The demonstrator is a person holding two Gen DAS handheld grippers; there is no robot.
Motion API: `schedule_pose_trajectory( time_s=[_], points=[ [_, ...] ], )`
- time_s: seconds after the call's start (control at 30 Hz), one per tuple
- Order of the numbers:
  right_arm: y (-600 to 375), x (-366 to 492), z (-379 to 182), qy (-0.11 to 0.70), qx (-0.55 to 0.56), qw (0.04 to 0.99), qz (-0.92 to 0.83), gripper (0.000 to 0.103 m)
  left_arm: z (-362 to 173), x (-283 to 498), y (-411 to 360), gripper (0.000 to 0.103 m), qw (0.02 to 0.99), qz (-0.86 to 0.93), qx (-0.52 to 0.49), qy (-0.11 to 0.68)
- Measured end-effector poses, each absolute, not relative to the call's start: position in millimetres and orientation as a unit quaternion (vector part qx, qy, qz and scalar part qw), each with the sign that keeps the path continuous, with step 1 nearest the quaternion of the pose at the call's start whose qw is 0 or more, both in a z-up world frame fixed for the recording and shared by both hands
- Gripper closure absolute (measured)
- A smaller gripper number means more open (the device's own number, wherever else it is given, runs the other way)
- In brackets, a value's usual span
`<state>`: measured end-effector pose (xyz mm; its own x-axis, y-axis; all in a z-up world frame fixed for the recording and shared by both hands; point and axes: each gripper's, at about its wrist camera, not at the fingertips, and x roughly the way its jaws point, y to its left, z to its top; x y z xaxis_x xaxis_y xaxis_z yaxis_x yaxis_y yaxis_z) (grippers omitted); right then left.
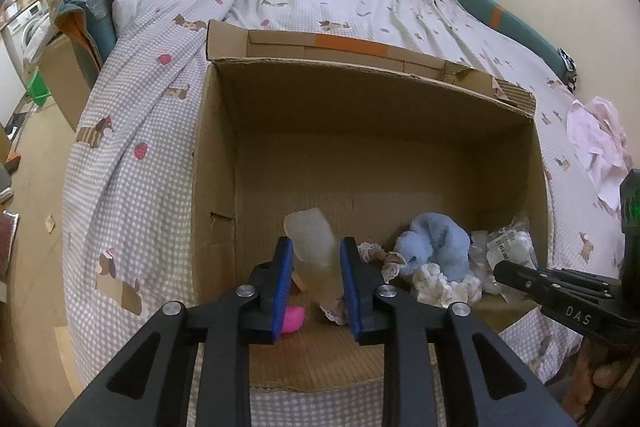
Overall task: Organize soft objects
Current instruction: 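Lower the plastic piece and bag into the box and open both tools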
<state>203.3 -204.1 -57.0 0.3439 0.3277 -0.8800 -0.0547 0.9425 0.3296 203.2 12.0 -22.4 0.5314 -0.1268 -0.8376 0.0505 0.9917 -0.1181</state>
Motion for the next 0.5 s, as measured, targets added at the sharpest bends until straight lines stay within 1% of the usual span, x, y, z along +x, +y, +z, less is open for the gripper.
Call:
schedule_pose_trajectory(
  time_s=[0.13, 0.17, 0.23, 0.27, 0.3, 0.37, 0.4, 0.43, 0.47, 0.5],
  points=[
    [-204, 203, -57, 0.562, 0.123, 0.81, 0.115, 0.094, -20, 202, 9, 0.078, 0.876, -0.053, -0.038, 0.478],
    [-204, 203, -57, 0.562, 0.123, 0.81, 0.115, 0.094, -19, 202, 9, 0.075, 0.877, -0.054, -0.037, 0.476],
    [-203, 202, -57, 0.562, 0.123, 0.81, 0.116, 0.094, -18, 201, 8, 0.063, 0.878, -0.053, -0.034, 0.474],
    [-203, 202, -57, 0.562, 0.123, 0.809, 0.116, 0.094, -17, 200, 7, 0.052, 0.88, -0.05, -0.031, 0.472],
    [-204, 202, -57, 0.562, 0.123, 0.809, 0.117, 0.094, -16, 200, 7, 0.046, 0.882, -0.047, -0.03, 0.469],
    [-204, 202, -56, 0.562, 0.125, 0.809, 0.117, 0.093, -13, 198, 7, 0.044, 0.887, -0.044, -0.027, 0.46],
    [-204, 202, -56, 0.562, 0.126, 0.809, 0.116, 0.091, -12, 198, 7, 0.042, 0.887, -0.045, -0.027, 0.459],
    [-205, 202, -56, 0.562, 0.128, 0.809, 0.115, 0.086, -12, 199, 6, 0.04, 0.886, -0.045, -0.025, 0.461],
    [-206, 201, -56, 0.563, 0.131, 0.808, 0.115, 0.076, -11, 198, 6, 0.036, 0.886, -0.039, -0.021, 0.462],
    [-207, 201, -56, 0.561, 0.135, 0.809, 0.116, 0.069, -10, 197, 6, 0.035, 0.888, -0.028, -0.017, 0.46]
  ],
)
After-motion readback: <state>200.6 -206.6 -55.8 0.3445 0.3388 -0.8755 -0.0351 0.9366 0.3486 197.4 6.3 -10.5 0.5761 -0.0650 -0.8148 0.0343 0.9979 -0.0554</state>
